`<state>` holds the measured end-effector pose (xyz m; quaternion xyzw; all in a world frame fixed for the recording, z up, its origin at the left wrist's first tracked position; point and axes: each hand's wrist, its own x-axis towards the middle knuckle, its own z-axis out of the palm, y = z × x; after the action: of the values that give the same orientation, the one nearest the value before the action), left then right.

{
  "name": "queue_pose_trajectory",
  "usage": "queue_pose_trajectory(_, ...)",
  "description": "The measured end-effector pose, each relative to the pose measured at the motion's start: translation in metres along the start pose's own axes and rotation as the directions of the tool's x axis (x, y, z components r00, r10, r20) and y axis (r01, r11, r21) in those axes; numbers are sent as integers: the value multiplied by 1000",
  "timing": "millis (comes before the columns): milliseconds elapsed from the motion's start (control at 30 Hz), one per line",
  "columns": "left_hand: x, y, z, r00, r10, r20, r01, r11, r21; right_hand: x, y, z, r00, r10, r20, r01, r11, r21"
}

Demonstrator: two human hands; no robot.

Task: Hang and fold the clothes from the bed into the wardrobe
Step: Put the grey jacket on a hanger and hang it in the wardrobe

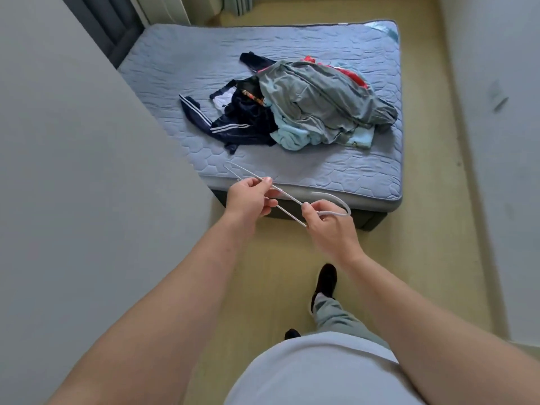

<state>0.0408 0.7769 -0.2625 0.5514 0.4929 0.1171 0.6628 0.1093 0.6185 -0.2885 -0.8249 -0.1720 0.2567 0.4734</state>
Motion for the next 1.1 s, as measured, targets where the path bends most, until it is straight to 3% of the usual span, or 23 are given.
queue_pose_trajectory(167, 85, 45, 31, 998, 46, -37, -43, 996, 72, 78, -7, 12, 997, -16, -77, 21, 998, 63)
queue_pose_trajectory(433, 206, 121, 52, 997, 43, -66, -29, 981, 190, 230, -59, 18, 985, 134, -110, -114, 978, 172)
queue_pose_trajectory(833, 420, 186, 83, 995, -85, 43, 67, 943, 325, 377, -69, 7, 925, 337, -178, -292, 927, 236)
queue_pose_trajectory(1100, 614, 170, 115, 963, -268, 35, 237, 900, 365, 485, -60, 63, 857, 456, -239, -403, 884, 239)
